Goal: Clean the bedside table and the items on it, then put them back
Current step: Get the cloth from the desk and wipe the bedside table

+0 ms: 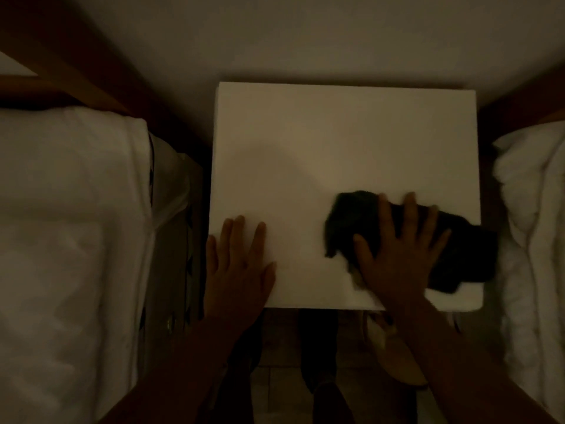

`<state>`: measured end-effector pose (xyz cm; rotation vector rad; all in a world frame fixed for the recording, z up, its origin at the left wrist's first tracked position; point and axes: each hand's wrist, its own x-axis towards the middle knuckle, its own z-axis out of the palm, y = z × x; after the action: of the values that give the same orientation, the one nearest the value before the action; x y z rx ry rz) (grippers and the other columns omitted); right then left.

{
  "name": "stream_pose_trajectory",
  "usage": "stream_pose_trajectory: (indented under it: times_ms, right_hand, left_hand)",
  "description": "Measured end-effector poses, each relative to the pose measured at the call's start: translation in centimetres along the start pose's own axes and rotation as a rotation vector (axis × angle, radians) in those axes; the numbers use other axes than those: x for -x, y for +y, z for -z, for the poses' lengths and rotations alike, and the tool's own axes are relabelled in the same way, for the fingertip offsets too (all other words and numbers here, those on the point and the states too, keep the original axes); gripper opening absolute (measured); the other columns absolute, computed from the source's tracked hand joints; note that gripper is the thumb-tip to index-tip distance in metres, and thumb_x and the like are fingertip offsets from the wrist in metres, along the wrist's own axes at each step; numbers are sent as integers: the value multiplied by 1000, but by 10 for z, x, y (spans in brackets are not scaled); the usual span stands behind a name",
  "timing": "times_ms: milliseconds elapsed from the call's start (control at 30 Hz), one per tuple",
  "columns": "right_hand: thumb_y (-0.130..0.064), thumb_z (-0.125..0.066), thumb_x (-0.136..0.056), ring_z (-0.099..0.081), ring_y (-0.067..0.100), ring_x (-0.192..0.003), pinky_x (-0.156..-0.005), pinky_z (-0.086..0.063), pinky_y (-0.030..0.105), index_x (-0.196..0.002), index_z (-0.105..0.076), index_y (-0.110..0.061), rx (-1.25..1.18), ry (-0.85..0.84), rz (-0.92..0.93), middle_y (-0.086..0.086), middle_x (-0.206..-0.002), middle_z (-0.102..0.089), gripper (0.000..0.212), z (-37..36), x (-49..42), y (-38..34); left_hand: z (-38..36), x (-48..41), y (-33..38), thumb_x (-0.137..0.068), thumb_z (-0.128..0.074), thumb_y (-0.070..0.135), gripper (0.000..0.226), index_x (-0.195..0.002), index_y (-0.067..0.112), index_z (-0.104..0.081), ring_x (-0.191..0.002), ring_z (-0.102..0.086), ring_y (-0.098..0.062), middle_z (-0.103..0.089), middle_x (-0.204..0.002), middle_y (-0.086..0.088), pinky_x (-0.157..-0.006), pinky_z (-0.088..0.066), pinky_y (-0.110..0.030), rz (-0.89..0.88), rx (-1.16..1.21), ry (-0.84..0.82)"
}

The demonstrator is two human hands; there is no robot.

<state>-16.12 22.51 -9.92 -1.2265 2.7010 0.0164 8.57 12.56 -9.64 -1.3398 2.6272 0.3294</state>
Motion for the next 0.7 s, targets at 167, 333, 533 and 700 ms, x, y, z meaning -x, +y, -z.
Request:
stream_pose_trajectory:
  times_ms: [167,333,533,700]
  right_hand:
    - [-80,-23,-81,2,45,-146,-110,0,71,-152,-9,-37,-7,4,173,10,-162,-6,84,-12,-16,-111]
    - [-75,-28,-82,-1,47,-145,-110,0,70,-151,-12,-37,-27,16,317,11,-162,-9,81,-12,-48,-167]
    - [-75,-28,-84,-11,44,-145,-111,-7,69,-149,-22,-39,-13,27,539,9,-160,-20,75,2,-106,-164]
    - [-76,-23,-87,-11,42,-146,-111,-9,68,-151,-13,-39,45,42,406,6,-161,-16,74,5,-121,-82]
  left_hand:
    - [-1,-1,0,-96,-28,51,69,-154,15,-14,-148,-5,-37,-13,-159,-21,-117,-11,-60,-21,-2,-17]
    - [0,-4,2,-95,-23,56,80,-150,-1,-15,-148,-3,-34,-12,-158,-23,-118,-11,-56,66,6,-69]
    - [1,-4,1,-94,-25,58,83,-152,1,-5,-149,3,-31,-5,-160,-19,-119,-5,-53,68,2,-65]
    - [-4,-4,1,-94,-24,59,83,-152,4,0,-149,4,-30,2,-162,-15,-119,-6,-53,68,4,-47]
